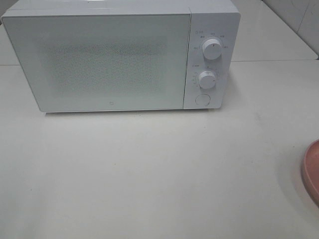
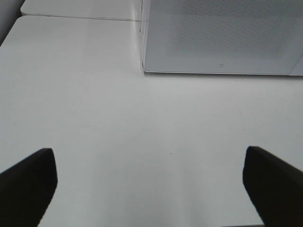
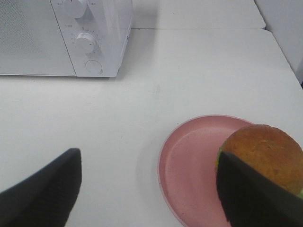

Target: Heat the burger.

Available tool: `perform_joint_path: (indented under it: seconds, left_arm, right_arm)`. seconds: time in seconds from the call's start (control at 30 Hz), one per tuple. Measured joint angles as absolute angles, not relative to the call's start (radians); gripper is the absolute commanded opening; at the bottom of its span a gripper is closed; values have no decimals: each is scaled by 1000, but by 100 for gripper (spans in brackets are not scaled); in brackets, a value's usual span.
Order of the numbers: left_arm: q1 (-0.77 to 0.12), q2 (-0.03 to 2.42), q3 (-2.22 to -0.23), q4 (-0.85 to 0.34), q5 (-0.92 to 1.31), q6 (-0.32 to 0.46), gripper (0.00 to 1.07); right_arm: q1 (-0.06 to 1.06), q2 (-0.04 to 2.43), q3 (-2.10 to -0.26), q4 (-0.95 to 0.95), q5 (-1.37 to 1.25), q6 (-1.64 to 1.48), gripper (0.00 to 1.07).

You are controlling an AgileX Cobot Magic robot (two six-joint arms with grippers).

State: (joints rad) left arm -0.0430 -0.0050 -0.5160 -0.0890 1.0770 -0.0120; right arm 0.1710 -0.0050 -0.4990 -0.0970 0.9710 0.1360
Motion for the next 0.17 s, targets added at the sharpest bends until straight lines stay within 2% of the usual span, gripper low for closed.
perform_joint_path:
  seconds: [0.17]
  left_arm:
    - [-43,-5,-516,-89,1077,-12,100]
  right_arm:
    - [171,-5,-499,-97,971,136,76]
